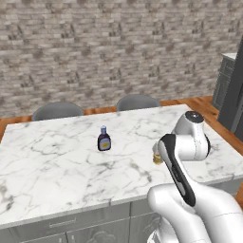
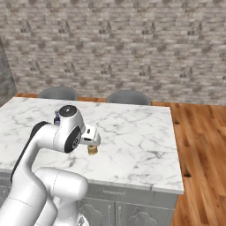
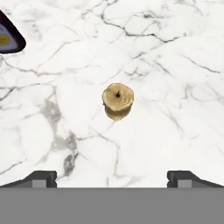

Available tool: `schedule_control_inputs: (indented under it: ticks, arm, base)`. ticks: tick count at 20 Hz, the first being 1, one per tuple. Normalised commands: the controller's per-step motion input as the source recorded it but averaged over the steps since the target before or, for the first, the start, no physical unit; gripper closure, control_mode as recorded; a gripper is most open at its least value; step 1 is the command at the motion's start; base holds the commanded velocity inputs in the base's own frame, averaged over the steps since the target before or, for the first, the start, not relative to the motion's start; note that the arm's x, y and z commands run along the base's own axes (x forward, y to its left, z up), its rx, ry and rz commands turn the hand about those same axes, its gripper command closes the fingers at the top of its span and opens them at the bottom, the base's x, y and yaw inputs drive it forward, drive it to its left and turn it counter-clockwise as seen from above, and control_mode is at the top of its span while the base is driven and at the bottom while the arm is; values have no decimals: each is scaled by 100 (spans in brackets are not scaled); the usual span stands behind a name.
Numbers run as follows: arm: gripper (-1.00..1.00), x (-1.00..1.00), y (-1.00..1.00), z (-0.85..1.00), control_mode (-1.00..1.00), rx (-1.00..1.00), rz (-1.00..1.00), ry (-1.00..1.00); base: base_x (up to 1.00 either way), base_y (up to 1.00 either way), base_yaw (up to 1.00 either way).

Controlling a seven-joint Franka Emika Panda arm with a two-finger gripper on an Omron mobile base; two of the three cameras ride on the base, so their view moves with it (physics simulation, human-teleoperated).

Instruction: Pick the candle and candle from the dining table and place them in the open cabinet. Close the cabinet after placing the objects.

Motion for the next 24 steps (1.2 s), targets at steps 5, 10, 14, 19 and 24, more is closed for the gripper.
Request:
schedule_control_inputs:
  ticks: [5, 10, 14, 19, 24]
  arm:
    - [-100, 18, -7, -7, -100, 0, 0, 1]
    - [-100, 23, -1, -16, -100, 0, 0, 6]
    - [-100, 17, 0, -18, -100, 0, 0, 7]
    - [-100, 20, 0, -18, -100, 0, 0, 7]
    - [-100, 27, 0, -16, -100, 0, 0, 7]
  base:
    - [0, 0, 0]
    - [0, 0, 0]
    - [0, 0, 0]
    - [0, 0, 0]
    - [0, 0, 0]
